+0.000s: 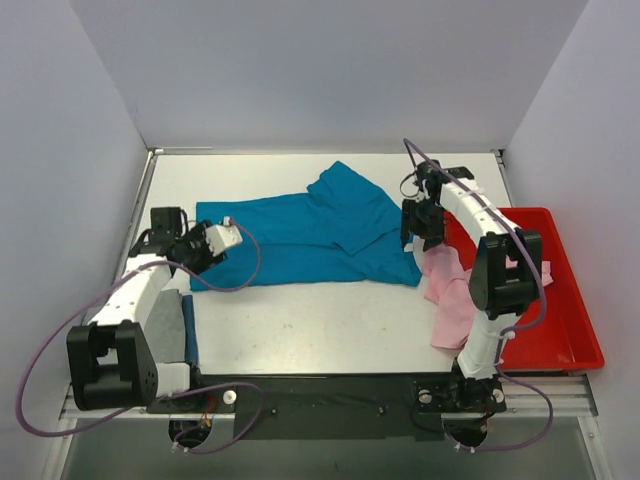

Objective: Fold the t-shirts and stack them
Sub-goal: Fold the flattened tshirt in 1/3 of the way

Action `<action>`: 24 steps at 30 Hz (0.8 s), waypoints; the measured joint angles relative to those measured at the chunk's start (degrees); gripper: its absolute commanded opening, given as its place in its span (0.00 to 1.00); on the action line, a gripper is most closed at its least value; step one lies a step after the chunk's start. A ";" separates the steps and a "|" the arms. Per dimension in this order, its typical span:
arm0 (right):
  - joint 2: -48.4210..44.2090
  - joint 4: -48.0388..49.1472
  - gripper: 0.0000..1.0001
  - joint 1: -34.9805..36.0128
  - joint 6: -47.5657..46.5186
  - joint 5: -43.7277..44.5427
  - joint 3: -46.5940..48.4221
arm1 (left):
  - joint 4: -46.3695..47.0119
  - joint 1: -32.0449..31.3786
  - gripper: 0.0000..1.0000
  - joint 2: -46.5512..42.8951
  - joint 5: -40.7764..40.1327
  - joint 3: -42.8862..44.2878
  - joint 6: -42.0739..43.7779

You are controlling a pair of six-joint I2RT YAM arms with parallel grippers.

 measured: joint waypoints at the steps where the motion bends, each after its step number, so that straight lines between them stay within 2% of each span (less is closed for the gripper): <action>1: -2.19 -0.68 0.51 -0.09 0.57 -0.15 -3.26 | -2.19 -0.17 0.65 -2.12 1.90 -2.01 2.36; 4: -6.56 -1.84 0.50 -0.09 1.79 -1.16 -10.56 | -5.49 -1.01 0.65 -4.39 4.39 -7.10 6.99; 10: -6.03 0.35 0.44 0.00 2.86 -3.96 -17.84 | -5.60 -1.40 0.62 1.77 3.39 -9.84 11.61; 11: -5.44 1.05 0.37 -0.02 2.95 -4.28 -18.34 | -5.33 -1.40 0.60 2.05 3.30 -10.43 12.31; 12: -4.85 1.57 0.29 -0.04 2.99 -4.57 -18.51 | -5.22 -1.40 0.54 2.05 3.28 -11.13 13.07; 13: -4.22 2.23 0.16 -0.04 2.97 -4.72 -18.60 | -5.11 -1.46 0.51 2.03 3.30 -11.82 13.66; 14: -3.67 2.89 0.08 -0.04 2.93 -4.79 -18.60 | -4.59 -1.57 0.39 2.03 3.23 -12.63 14.05; 15: -3.28 3.48 0.00 -0.07 2.82 -4.74 -18.60 | -3.91 -1.73 0.32 1.84 3.26 -13.20 14.53; 16: -2.97 3.91 0.00 -0.09 2.93 -4.74 -18.60 | -2.45 -1.88 0.10 1.53 3.15 -13.97 14.71; 17: -2.78 4.22 0.00 -0.11 3.04 -4.70 -18.60 | -1.18 -2.05 0.00 1.38 3.06 -14.64 14.95; 24: -2.84 3.80 0.00 -2.01 4.79 -2.54 -19.19 | 5.64 -1.86 0.00 0.68 0.52 -17.33 14.86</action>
